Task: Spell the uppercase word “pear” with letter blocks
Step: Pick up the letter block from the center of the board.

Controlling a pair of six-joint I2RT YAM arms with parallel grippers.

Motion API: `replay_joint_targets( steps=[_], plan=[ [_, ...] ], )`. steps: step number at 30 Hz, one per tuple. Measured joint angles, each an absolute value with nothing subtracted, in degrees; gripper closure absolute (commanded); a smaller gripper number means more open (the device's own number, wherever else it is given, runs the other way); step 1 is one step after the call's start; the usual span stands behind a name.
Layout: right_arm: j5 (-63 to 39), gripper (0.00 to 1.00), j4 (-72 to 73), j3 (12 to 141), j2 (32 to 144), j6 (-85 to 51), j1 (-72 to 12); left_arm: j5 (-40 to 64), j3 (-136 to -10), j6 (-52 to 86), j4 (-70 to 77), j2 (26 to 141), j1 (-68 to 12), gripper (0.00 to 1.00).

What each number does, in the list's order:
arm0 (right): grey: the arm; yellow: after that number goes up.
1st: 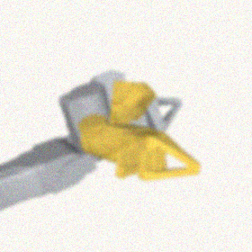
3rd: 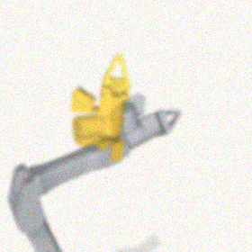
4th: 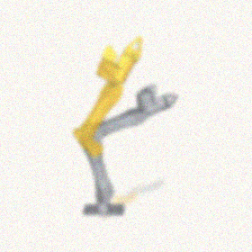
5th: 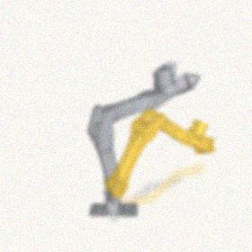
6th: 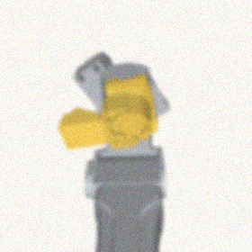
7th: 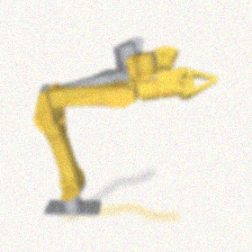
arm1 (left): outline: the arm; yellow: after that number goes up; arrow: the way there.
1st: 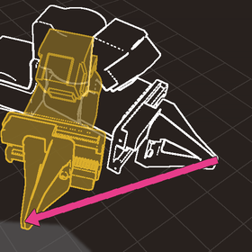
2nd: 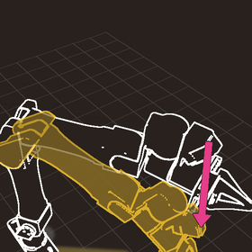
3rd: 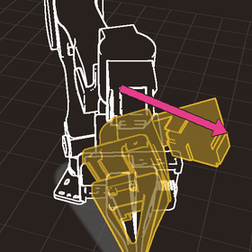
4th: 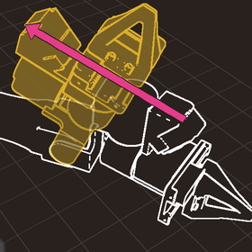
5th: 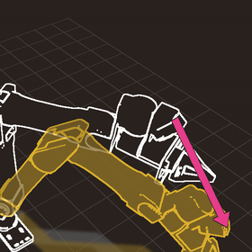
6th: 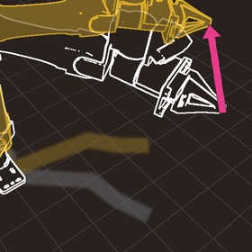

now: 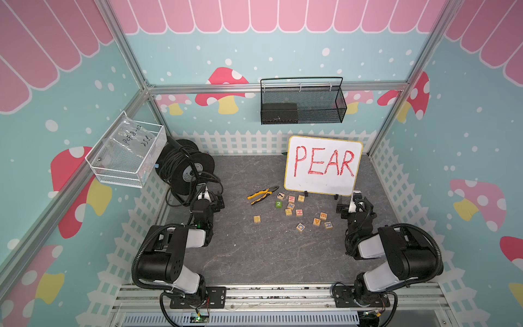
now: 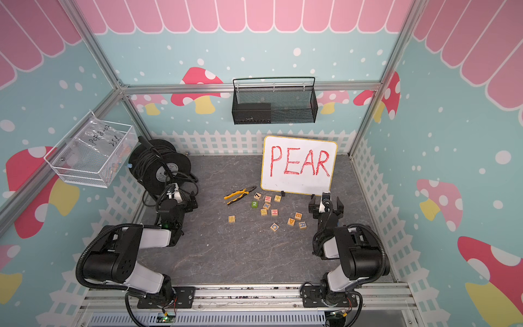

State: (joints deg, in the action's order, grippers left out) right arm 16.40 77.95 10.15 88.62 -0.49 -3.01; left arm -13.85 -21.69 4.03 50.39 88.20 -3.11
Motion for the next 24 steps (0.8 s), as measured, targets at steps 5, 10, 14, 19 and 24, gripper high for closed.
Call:
replay_joint_targets(
  steps=[5, 10, 14, 19, 24],
  plan=[
    [16.40, 0.01, 77.95, 10.17, 88.62, -0.49, -2.98, -13.85, -21.69, 4.03, 50.39, 88.20, -3.11, 0.01],
    [16.40, 0.01, 77.95, 10.17, 88.62, -0.49, -2.98, -13.85, -21.69, 4.03, 50.39, 88.20, -3.11, 0.00],
    [15.75, 0.01, 75.92, 9.58, 85.21, -0.49, -3.01, -13.85, -21.71, 4.03, 50.39, 88.20, -3.11, 0.01],
    [15.05, 0.01, 67.59, 9.50, 69.80, -1.39, -3.01, -13.85, -21.69, 4.03, 50.39, 88.20, -3.11, 0.01],
    [11.03, 0.01, 53.15, 11.70, 56.95, -4.91, -3.01, -13.80, -21.69, 4.03, 50.39, 88.20, -3.11, 0.01]
  ],
)
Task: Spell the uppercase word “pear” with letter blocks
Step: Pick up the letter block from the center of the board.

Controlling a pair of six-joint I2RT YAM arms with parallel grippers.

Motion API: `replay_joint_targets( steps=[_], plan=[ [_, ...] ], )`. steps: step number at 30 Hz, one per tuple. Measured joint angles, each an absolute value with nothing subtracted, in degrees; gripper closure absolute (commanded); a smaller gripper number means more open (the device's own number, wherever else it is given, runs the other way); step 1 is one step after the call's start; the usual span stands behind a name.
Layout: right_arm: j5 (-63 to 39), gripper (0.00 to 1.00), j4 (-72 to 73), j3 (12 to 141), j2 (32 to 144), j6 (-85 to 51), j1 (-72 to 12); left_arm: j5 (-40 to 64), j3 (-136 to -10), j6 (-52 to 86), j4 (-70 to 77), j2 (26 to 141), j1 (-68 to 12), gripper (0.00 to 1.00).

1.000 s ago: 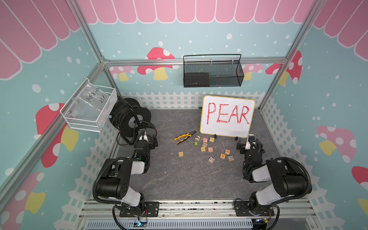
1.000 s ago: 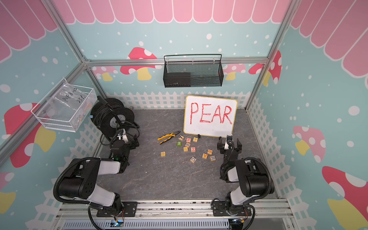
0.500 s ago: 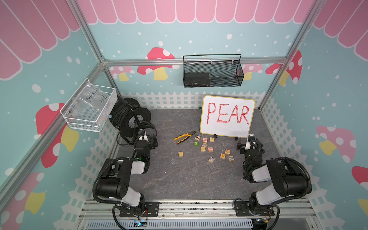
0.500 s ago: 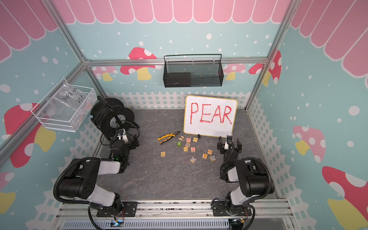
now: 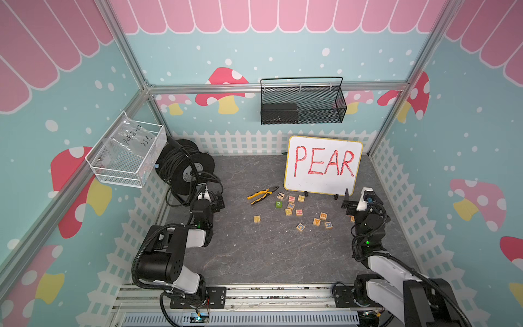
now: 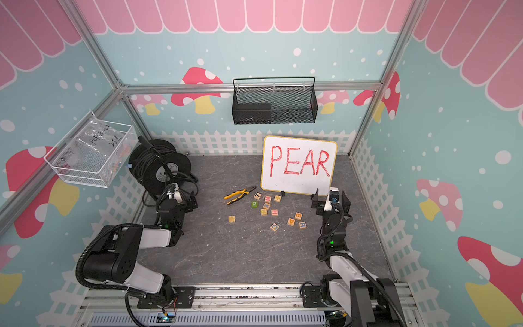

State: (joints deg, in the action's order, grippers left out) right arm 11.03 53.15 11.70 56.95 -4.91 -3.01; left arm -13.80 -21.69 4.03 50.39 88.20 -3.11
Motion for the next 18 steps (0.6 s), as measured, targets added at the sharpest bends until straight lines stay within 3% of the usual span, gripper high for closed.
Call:
replay_joint_targets(
  steps=[5, 14, 18],
  plan=[
    [3.22, 0.00, 36.88, 16.78, 51.27, -11.42, -3.01, -13.26, -21.85, 3.53, 46.22, 85.21, -3.38, 0.01],
    [-9.98, 0.01, 17.08, 24.36, 47.55, -24.62, -3.11, -13.87, -33.89, 13.96, 15.18, 58.04, -8.21, 0.01],
    [-14.87, 0.00, 13.04, 24.40, 45.15, -29.74, -4.25, -11.14, -34.02, 22.17, 6.07, 49.84, -15.00, 0.01]
  ],
)
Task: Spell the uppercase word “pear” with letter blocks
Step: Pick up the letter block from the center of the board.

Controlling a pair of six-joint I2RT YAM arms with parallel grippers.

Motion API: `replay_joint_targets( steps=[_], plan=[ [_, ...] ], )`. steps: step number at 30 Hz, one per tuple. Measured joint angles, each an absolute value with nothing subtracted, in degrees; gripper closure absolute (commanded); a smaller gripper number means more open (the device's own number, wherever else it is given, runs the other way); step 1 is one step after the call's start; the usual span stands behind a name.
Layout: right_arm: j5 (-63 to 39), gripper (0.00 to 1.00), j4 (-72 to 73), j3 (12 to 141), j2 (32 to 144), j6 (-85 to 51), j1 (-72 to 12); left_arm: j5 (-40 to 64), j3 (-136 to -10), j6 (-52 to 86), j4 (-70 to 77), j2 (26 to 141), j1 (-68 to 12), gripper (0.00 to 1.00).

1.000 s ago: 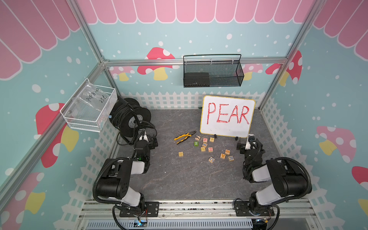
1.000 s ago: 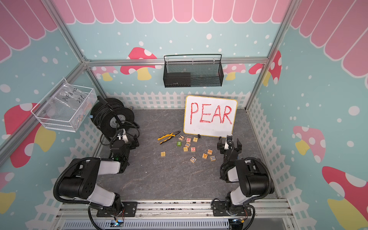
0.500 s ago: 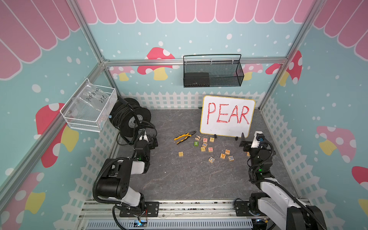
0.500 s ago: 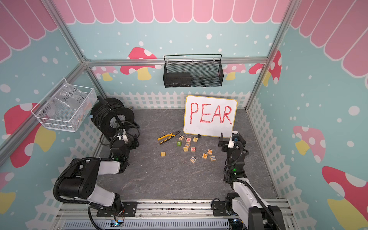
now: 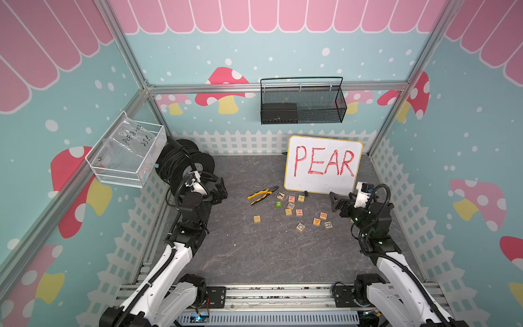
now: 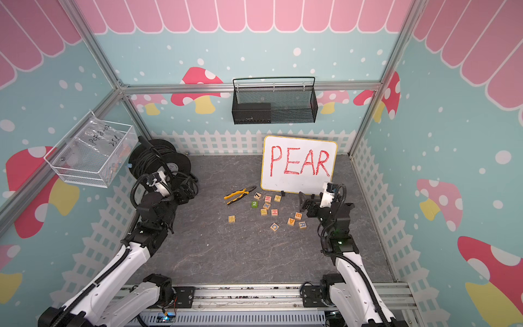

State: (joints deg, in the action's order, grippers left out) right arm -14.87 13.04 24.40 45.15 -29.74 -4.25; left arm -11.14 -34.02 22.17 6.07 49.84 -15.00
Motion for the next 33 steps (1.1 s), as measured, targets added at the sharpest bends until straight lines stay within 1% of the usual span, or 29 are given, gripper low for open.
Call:
replay_joint_targets(
  steps=[3, 6, 10, 13, 16, 19, 27, 30, 33],
  plan=[
    [-17.72, 0.00, 10.46, 24.40, 44.03, -33.19, -6.42, -9.17, -33.78, 27.64, 1.41, 47.09, -23.29, 0.01],
    [-19.46, 0.00, 8.27, 24.40, 42.41, -36.32, -10.26, -7.62, -32.86, 33.01, -0.67, 46.11, -32.69, 0.01],
    [-19.11, 0.00, 3.20, 24.32, 38.37, -39.70, -15.68, -6.90, -31.38, 39.51, -0.67, 47.59, -45.82, 0.01],
    [-18.37, 0.00, 1.17, 22.83, 34.83, -42.98, -18.72, -7.31, -30.55, 43.83, 0.27, 48.80, -53.60, 0.00],
    [-17.54, 0.00, 0.69, 19.42, 31.70, -46.70, -20.84, -7.03, -30.37, 46.50, 1.34, 50.24, -57.10, 0.01],
    [-17.19, 0.00, -0.10, 16.86, 30.98, -49.71, -22.35, -6.76, -30.39, 47.31, 1.50, 51.66, -59.13, 0.01],
    [-15.27, 0.00, -1.30, 16.67, 31.73, -52.88, -24.40, -3.60, -28.82, 46.35, 8.45, 52.73, -59.44, 0.00],
    [-14.33, 0.00, -1.04, 16.58, 32.53, -54.54, -24.51, -6.22, -31.55, 44.99, 5.13, 54.87, -59.13, 0.01],
    [-14.31, 0.01, 1.56, 15.14, 34.15, -57.01, -24.69, -10.72, -39.38, 42.89, -2.31, 62.00, -58.85, 0.01]
  ],
)
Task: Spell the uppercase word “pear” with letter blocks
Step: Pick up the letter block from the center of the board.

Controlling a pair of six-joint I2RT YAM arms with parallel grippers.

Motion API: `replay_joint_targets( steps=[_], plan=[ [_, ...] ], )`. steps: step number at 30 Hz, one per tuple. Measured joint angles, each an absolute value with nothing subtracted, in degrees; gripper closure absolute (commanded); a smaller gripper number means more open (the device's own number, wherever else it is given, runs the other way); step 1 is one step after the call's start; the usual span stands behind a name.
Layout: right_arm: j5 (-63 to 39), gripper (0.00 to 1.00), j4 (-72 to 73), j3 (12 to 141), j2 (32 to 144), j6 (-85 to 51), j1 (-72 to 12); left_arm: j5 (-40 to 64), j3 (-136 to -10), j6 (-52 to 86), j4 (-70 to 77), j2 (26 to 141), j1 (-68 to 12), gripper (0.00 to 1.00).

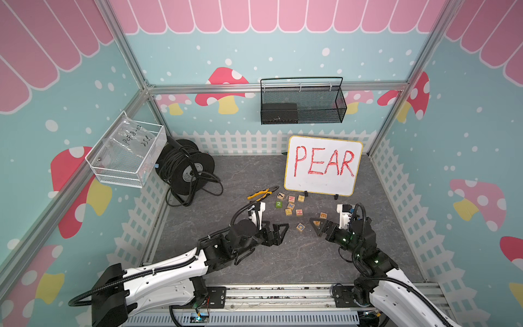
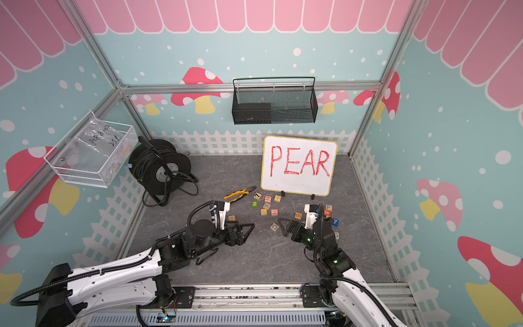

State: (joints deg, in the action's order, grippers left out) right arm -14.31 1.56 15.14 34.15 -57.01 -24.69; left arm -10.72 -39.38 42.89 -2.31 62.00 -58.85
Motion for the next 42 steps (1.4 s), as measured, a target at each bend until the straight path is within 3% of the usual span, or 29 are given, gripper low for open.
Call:
replay_joint_targets(
  steps=[11, 17, 23, 31, 42],
  plan=[
    [-17.19, 0.01, 15.44, 7.73, 40.97, -64.58, -26.52, -21.32, -56.86, 42.30, -16.47, 85.10, -58.48, 0.01],
    [-16.19, 0.01, 15.79, 10.74, 39.29, -61.95, -24.32, -21.45, -62.08, 44.01, -20.84, 93.17, -57.08, 0.02],
    [-12.78, 0.01, 12.27, 18.76, 44.80, -55.02, -23.33, -20.99, -70.48, 43.64, -22.63, 101.03, -56.12, 0.02],
    [1.04, 0.01, -1.89, 30.92, 45.82, -42.46, -23.24, -17.87, -74.30, 42.61, -24.56, 107.18, -52.31, 0.08],
    [14.13, 0.01, -12.32, 29.67, 32.58, -38.19, -23.24, -14.11, -79.48, 40.38, -27.09, 112.36, -51.42, 0.14]
  ],
)
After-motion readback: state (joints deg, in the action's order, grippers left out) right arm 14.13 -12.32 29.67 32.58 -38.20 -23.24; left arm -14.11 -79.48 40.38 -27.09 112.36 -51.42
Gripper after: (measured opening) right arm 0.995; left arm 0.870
